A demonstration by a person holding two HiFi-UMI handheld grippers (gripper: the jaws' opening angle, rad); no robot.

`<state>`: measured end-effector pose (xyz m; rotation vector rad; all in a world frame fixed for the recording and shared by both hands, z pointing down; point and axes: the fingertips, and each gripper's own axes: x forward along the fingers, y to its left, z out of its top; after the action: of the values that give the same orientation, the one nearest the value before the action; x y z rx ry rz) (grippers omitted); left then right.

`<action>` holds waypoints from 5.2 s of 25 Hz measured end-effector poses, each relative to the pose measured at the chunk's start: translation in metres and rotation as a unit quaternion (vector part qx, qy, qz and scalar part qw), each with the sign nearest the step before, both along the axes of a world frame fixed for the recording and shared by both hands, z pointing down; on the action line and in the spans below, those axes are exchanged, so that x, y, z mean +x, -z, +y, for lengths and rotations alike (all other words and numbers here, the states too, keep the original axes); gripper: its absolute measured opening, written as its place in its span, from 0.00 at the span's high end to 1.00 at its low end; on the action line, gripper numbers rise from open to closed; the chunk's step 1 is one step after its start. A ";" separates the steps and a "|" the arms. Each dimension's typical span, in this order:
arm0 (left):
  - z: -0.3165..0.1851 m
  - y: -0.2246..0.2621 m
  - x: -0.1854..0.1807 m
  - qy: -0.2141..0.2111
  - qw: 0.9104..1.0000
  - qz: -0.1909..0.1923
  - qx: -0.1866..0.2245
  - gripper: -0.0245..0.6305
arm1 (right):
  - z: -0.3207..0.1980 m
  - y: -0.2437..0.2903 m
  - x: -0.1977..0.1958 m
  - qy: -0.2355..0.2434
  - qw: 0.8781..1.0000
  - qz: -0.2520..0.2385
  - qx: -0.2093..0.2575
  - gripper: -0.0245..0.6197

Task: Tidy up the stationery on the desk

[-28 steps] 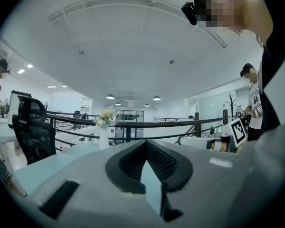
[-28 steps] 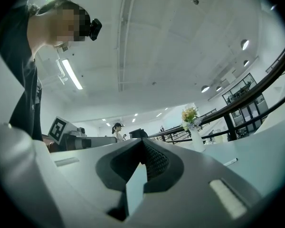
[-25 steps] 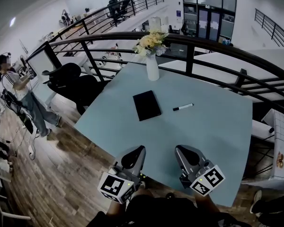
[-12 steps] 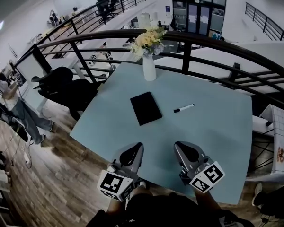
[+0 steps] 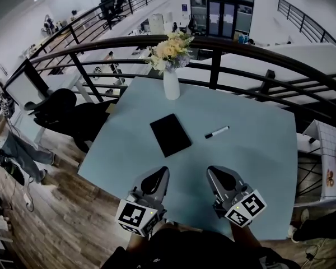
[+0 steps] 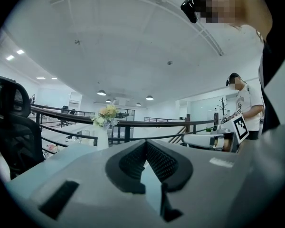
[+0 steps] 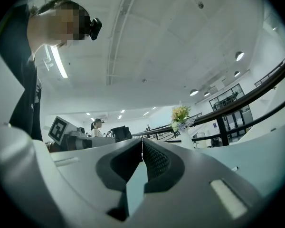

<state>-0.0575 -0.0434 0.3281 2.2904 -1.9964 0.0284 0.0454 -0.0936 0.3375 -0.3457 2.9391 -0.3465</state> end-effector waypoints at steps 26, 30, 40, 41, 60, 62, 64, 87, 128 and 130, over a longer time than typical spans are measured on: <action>-0.056 -0.034 -0.138 -0.073 0.997 0.020 -0.030 0.97 | -0.045 -0.014 -0.107 -0.109 0.993 0.054 0.010 0.95; -0.066 -0.048 -0.156 -0.075 0.996 0.027 -0.043 0.97 | -0.056 -0.021 -0.119 -0.118 0.990 0.071 0.013 0.95; -0.098 -0.085 -0.187 -0.076 0.993 0.044 -0.074 0.93 | -0.094 -0.051 -0.142 -0.139 0.986 0.094 0.001 0.95; -0.102 -0.089 -0.189 -0.076 0.993 0.046 -0.077 0.92 | -0.098 -0.055 -0.144 -0.141 0.985 0.096 -0.002 0.95; -0.166 -0.171 -0.217 -0.050 0.983 0.084 -0.154 0.84 | -0.166 -0.144 -0.172 -0.141 0.973 0.176 -0.052 0.90; -0.170 -0.182 -0.221 -0.044 0.981 0.088 -0.167 0.82 | -0.170 -0.154 -0.177 -0.136 0.971 0.186 -0.057 0.89; -0.174 -0.195 -0.225 -0.037 0.978 0.092 -0.181 0.80 | -0.174 -0.165 -0.183 -0.130 0.969 0.200 -0.062 0.88; -0.192 -0.282 -0.232 -0.002 0.947 0.145 -0.288 0.54 | -0.185 -0.268 -0.200 -0.066 0.929 0.343 -0.124 0.69; -0.180 -0.293 -0.185 -0.066 0.941 0.070 -0.324 0.58 | -0.113 -0.278 -0.178 -0.059 0.908 0.398 -0.118 0.65; -0.178 -0.293 -0.183 -0.068 0.941 0.069 -0.325 0.58 | -0.110 -0.278 -0.175 -0.059 0.907 0.400 -0.116 0.65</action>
<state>-0.2403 -0.2217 0.6215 1.9202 -1.4581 0.4525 -0.1299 -0.2040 0.6159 -0.8798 3.6420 -0.6788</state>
